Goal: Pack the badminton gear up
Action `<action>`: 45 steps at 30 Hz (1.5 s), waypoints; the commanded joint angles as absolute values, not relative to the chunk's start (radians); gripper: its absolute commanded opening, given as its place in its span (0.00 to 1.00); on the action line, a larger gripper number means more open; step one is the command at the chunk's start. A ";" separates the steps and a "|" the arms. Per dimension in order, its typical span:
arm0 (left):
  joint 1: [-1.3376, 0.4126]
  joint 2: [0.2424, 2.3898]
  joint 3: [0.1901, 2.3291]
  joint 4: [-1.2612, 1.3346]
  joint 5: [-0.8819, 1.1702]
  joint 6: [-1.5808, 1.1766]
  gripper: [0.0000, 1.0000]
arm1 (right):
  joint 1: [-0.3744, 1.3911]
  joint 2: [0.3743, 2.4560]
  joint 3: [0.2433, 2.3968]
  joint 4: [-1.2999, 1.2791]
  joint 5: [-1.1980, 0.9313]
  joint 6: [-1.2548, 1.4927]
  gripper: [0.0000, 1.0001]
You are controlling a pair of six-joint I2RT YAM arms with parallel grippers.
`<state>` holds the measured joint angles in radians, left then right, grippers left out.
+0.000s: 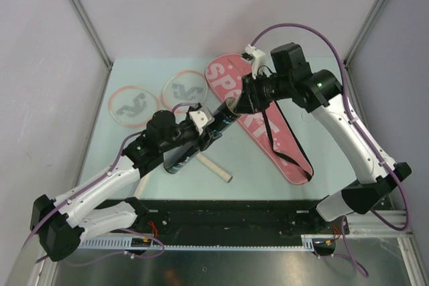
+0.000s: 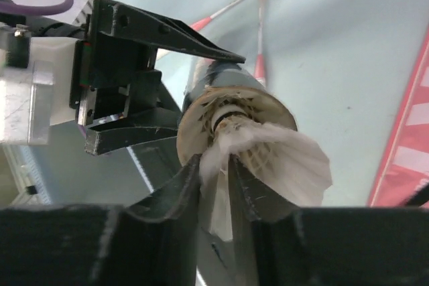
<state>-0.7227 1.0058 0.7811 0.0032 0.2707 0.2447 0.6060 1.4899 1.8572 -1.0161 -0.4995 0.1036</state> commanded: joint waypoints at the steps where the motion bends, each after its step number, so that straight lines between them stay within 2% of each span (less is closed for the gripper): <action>1: -0.733 0.969 0.818 0.074 0.345 0.290 0.00 | 0.546 1.485 1.787 -0.885 -0.738 0.168 0.37; 2: -0.736 0.968 0.816 0.074 0.342 0.293 0.00 | 0.545 1.480 1.773 -0.826 -0.753 0.184 0.53; 3: -0.738 0.966 0.816 0.074 0.338 0.291 0.00 | 0.546 1.473 1.755 -0.796 -0.782 0.202 0.59; 6: -0.739 0.969 0.816 0.074 0.336 0.291 0.01 | 0.554 1.459 1.700 -0.707 -0.811 0.259 0.68; 11: -0.744 0.980 0.822 0.074 0.350 0.284 0.00 | 0.591 1.439 1.678 -0.660 -0.795 0.278 0.71; 16: -0.746 0.979 0.824 0.074 0.357 0.281 0.00 | 0.592 1.428 1.644 -0.600 -0.808 0.319 0.71; 20: -0.749 0.976 0.818 0.074 0.325 0.284 0.01 | 0.517 1.368 1.644 -0.627 -0.788 0.313 0.75; 25: -0.749 0.991 0.824 0.074 0.296 0.281 0.00 | 0.465 1.313 1.670 -0.704 -0.755 0.270 0.74; 28: -0.749 0.983 0.822 0.074 0.301 0.281 0.00 | 0.437 1.309 1.675 -0.762 -0.723 0.244 0.71; 29: -0.749 0.983 0.821 0.074 0.301 0.281 0.00 | 0.436 1.310 1.683 -0.784 -0.710 0.230 0.63; 31: -0.749 0.980 0.819 0.074 0.304 0.279 0.00 | 0.439 1.327 1.709 -0.808 -0.655 0.213 0.44; 32: -0.749 0.980 0.821 0.074 0.311 0.281 0.00 | 0.442 1.334 1.713 -0.814 -0.652 0.207 0.19; 34: -0.749 0.982 0.822 0.074 0.322 0.279 0.00 | 0.465 1.350 1.712 -0.808 -0.650 0.207 0.00; 45: -0.750 0.974 0.822 0.078 0.347 0.273 0.00 | 0.613 1.500 1.678 -0.729 -0.582 0.224 0.00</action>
